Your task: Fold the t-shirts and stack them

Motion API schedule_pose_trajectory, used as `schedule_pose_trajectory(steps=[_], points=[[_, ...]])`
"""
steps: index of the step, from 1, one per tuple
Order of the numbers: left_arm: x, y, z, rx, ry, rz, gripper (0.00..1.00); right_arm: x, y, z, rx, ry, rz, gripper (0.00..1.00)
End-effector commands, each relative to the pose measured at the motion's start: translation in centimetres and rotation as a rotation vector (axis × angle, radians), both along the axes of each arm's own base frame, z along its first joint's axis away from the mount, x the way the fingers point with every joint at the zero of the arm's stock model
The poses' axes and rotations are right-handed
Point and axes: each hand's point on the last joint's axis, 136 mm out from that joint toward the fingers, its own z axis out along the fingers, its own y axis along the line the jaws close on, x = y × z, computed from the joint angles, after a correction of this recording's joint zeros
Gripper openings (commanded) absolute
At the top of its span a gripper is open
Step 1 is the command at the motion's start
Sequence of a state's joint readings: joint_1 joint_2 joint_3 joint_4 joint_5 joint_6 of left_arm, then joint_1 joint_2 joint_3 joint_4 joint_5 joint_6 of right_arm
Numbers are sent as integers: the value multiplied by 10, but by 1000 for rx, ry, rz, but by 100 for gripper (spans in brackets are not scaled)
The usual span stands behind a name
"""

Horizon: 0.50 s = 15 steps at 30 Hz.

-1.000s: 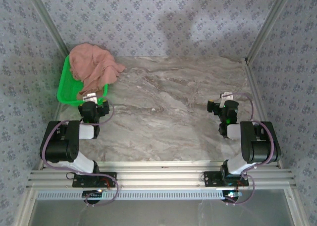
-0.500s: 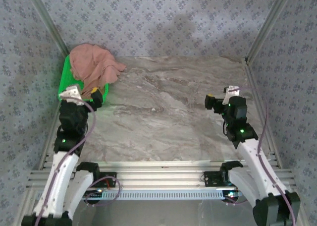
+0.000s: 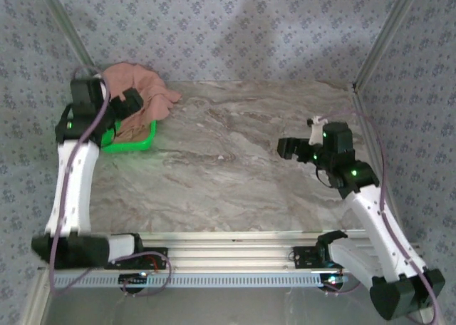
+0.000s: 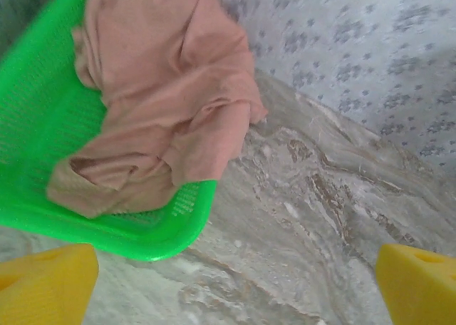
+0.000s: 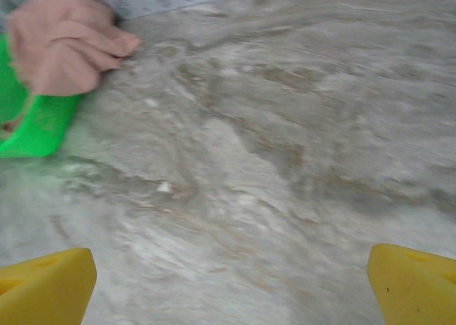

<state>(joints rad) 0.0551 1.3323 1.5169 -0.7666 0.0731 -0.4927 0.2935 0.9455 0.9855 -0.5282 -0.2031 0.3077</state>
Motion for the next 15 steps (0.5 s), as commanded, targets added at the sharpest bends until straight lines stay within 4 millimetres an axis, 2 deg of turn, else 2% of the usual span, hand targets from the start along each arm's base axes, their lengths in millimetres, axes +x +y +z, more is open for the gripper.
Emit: schedule_pose_trajectory(steps=[1, 4, 5, 7, 11, 15], points=[[12, 5, -48, -231, 218, 42, 100, -8, 41, 19, 71, 65, 131, 100], [47, 19, -65, -236, 271, 62, 99, -16, 75, 20, 51, 121, 230, 100], [56, 21, -73, -232, 289, 57, 99, -18, 85, 26, 51, 118, 256, 100], [70, 34, -99, -168, 351, 90, 97, -23, 103, 23, 42, 148, 292, 100], [77, 53, -159, -78, 531, 134, 96, -30, 117, 17, 34, 199, 302, 100], [88, 51, -197, -39, 597, 126, 96, -36, 115, 16, 21, 216, 301, 100]])
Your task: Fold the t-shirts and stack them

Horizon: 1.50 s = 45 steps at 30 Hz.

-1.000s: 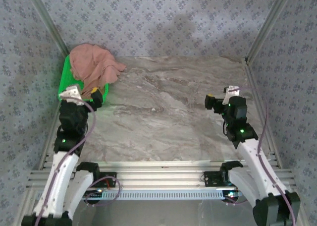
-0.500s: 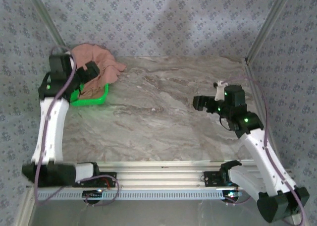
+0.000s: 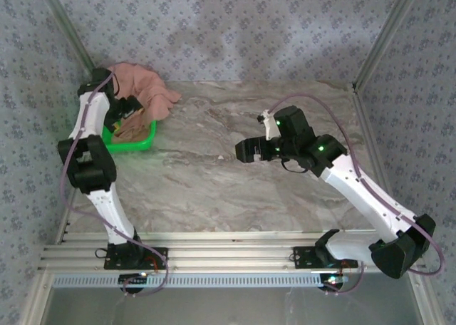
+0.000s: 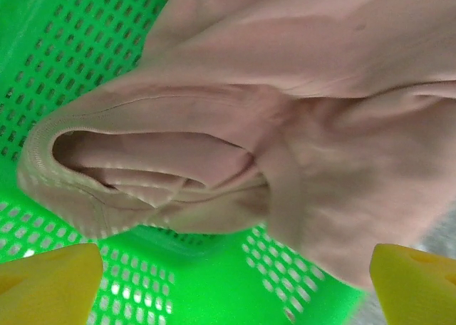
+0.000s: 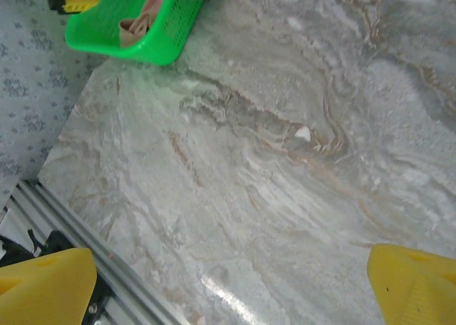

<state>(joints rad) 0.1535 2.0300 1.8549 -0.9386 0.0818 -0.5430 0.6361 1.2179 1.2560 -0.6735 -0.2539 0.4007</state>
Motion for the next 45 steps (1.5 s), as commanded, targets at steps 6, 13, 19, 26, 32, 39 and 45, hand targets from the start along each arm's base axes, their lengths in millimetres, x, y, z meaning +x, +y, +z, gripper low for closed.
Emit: schedule_pose_trajectory(steps=[6, 13, 19, 26, 32, 39, 45], points=[[11, -9, -48, 123, 155, -46, 96, -10, -8, 13, 16, 36, -37, 100], [12, -2, -71, 172, 216, -7, 79, -15, -16, 11, 1, 37, -41, 100], [20, -7, -75, 102, 189, -23, 28, -17, -32, 14, 3, 14, -82, 100], [36, 2, -10, 22, -40, -17, 0, -16, -52, 20, 6, -22, -137, 100], [36, 2, 82, 76, -229, -66, 0, -7, -62, 18, 33, -24, -182, 100], [21, -19, 194, 71, -473, -128, 0, 4, -61, 22, 63, -37, -194, 100], [-13, -82, 355, 95, -853, -296, 0, 11, -60, 8, 67, -18, -201, 100]])
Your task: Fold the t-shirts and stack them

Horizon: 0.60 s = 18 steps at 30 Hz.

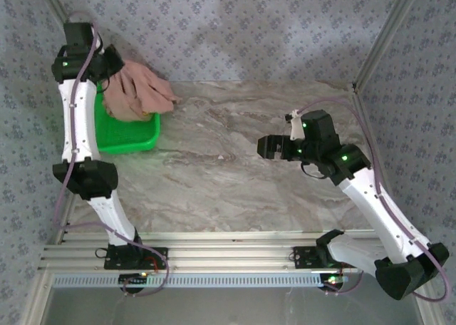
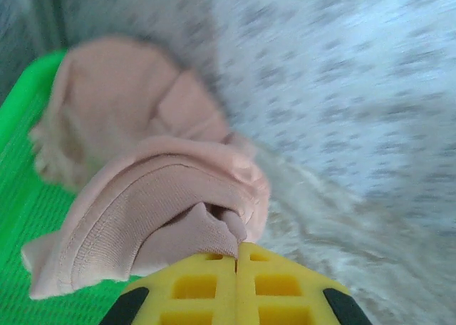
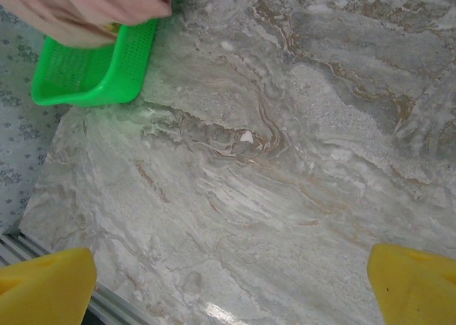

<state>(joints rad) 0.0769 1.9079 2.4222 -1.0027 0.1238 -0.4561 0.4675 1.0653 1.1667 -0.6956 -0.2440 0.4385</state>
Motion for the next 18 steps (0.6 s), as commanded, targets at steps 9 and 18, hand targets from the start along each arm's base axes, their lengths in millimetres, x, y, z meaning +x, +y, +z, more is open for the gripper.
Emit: schedule_pose_trajectory(steps=[9, 18], points=[[-141, -157, 263, -166, -774, -501, 0, 15, -5, 15, 78, -43, -35, 100], [-172, -244, 268, -261, -806, -744, 0, 26, -30, 46, 167, -176, -123, 100]])
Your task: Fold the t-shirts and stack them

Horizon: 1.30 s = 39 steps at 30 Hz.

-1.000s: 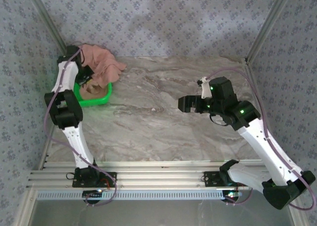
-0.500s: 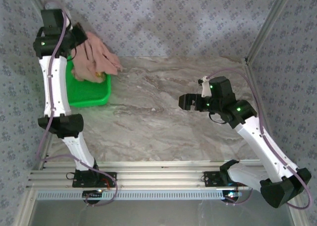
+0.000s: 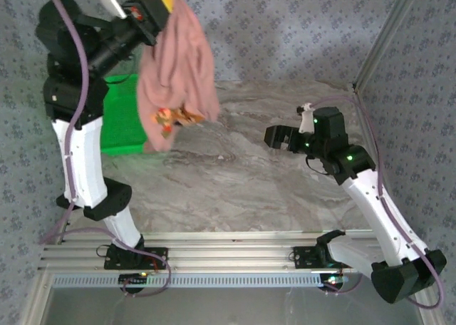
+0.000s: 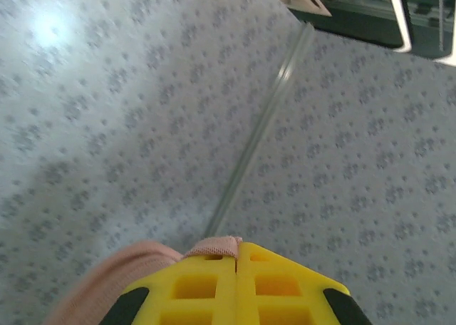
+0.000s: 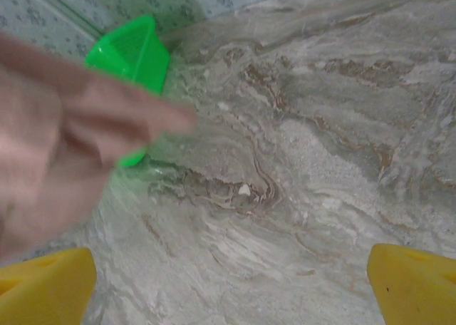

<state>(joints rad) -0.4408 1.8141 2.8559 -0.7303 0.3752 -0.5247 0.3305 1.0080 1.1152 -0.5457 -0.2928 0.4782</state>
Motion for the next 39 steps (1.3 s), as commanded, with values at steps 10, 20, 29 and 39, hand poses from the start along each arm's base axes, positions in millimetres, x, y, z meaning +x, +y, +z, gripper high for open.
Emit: schedule_pose_trajectory(steps=[10, 20, 29, 39], points=[[49, -30, 0, -106, -22, -93, 0, 19, -30, 35, 66, -112, -91, 100], [45, -76, -14, -132, 21, -305, 0, 29, -58, 42, 40, -131, -180, 100], [33, -120, -191, 366, 450, -306, 0, 28, -68, 19, 21, -76, -223, 100], [22, -193, -319, 433, 676, -425, 0, 22, -51, -31, 57, 70, -167, 95]])
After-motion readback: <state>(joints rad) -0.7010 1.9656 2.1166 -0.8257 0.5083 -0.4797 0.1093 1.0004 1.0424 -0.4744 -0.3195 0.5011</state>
